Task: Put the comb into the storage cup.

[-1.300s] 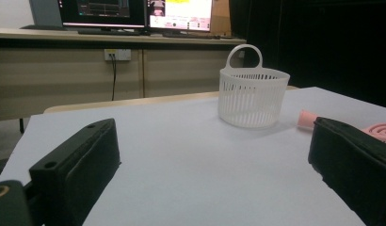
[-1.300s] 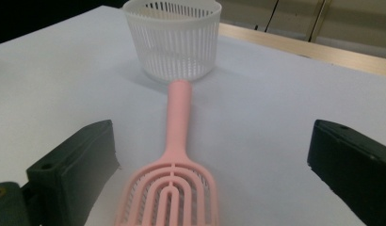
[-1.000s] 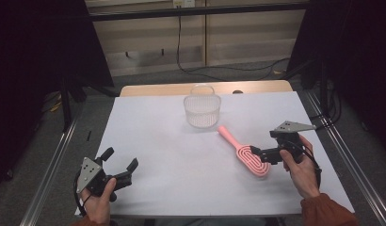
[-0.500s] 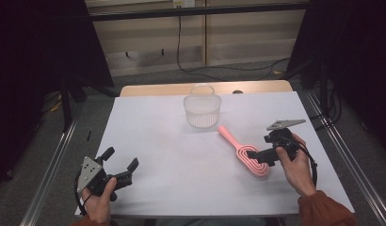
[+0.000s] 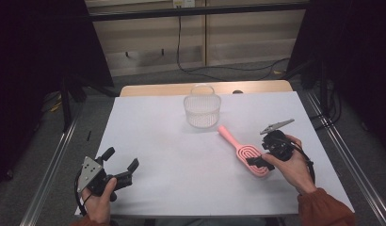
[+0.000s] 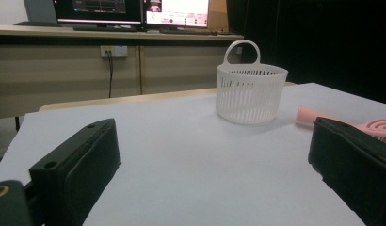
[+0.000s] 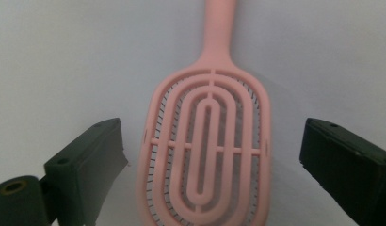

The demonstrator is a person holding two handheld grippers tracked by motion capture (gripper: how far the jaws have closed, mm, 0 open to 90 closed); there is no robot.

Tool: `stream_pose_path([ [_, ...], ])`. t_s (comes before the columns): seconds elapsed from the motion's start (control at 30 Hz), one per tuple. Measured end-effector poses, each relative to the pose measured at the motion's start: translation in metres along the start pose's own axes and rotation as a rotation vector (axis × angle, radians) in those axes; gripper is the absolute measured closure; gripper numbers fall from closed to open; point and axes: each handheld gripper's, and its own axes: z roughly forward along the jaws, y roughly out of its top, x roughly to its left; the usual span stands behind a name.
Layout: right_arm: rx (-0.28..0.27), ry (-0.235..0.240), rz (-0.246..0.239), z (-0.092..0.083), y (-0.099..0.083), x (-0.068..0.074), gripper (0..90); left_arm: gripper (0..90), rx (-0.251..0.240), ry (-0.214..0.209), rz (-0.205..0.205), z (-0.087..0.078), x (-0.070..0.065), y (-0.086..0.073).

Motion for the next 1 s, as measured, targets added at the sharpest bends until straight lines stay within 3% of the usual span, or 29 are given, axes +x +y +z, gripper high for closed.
stream_pose_path([
  [0.13,0.050,0.023,-0.004,0.003,0.003,0.002,5.6,2.6,0.002,0.000,-0.001,0.000,0.000,0.000],
  [0.43,0.186,0.005,-0.012,0.018,0.023,0.001,5.7,2.6,0.005,-0.009,0.002,0.000,-0.001,0.000],
  [0.57,0.199,-0.001,-0.014,0.021,0.027,0.002,4.8,2.6,0.017,-0.016,0.006,0.000,0.000,-0.001],
  [0.7,0.245,-0.016,-0.019,0.029,0.032,0.003,5.2,2.6,0.012,-0.017,0.003,0.000,-0.001,-0.001],
  [1.0,0.295,0.000,-0.022,0.039,0.034,0.000,6.6,2.6,0.014,-0.013,0.007,0.000,-0.001,-0.001],
])
